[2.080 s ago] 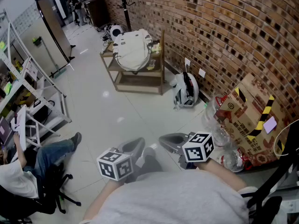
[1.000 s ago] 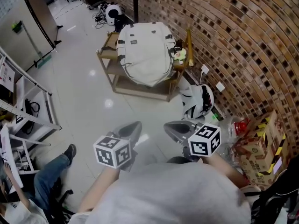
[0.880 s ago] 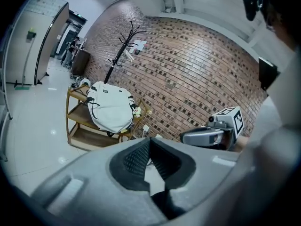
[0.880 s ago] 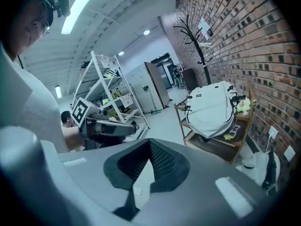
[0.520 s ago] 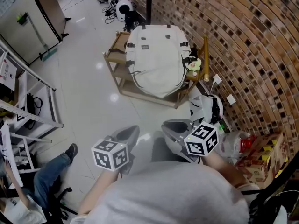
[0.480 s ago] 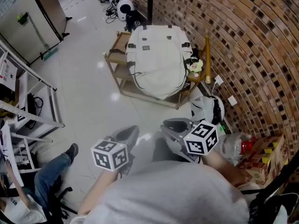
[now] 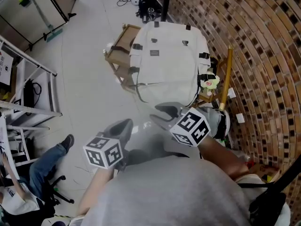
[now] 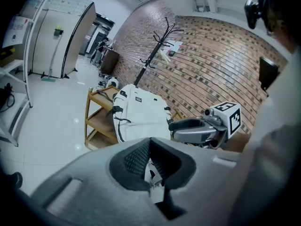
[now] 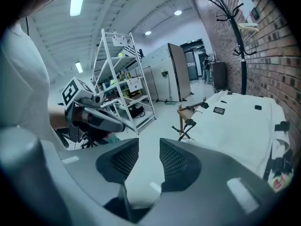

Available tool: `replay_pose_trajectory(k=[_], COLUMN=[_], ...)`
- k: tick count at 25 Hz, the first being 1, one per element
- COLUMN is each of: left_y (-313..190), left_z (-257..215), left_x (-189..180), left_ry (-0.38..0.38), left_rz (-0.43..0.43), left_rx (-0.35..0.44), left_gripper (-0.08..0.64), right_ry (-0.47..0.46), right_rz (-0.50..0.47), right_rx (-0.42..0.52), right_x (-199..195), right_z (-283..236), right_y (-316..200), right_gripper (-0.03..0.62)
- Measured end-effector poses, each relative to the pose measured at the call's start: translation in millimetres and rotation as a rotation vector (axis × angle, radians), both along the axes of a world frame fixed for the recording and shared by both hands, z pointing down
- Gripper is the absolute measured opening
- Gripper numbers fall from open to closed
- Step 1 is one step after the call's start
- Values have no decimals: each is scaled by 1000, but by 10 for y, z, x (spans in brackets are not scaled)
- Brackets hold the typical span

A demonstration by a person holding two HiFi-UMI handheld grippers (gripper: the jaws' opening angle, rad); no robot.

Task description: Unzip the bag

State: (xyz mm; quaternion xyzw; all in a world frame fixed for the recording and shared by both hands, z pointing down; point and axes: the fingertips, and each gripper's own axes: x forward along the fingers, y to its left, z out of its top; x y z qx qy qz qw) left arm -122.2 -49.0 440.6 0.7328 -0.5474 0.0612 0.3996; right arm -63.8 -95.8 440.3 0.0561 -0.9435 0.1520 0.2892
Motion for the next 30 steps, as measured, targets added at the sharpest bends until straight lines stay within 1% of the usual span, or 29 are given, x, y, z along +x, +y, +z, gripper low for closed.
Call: replay_pose_trajectory(k=[6,11,13,16,19,22,24,25,27,30], left_y=[-181,-362,-436,-544,-592,-596,-603,-612,-642,-718], left_z=[204,305,354,438,520,619,690,723,772,814], left_x=[-208,-484,-592,-741,-838,-910,-926,-924,-896,-792], left_ry=[11,26,31,43,56,66,78,83,92,90], left_rz=[-46,-75,-81,-89,-90,-85,-76,-67,-37,43], left_rx=[-55,-78,-87,-101,-121,-148,-163,-169,-174,-171], left_gripper=[2,2,2,2,2,2,2,2,2,2], right_ry=[90,171,221,304,369,417,446,456,451,390], right_rz=[-97,-142,-176,-255,-332,-376,-383,-375,-326,-221], right_rx=[68,100,145,239,309,362,384,392,385,323], right_x=[-398,-718,-823,-981,-1093,-1147,-1157,-1156,-1147,-1096], right_z=[310,548,649,810,977,1134,1223,1250,1247,1125], right_y=[-374,-610,-688,-821,-872,-890,-923,-951,-1020,-1110], right_gripper=[155,164,179,186,186,166,148,123,42,29])
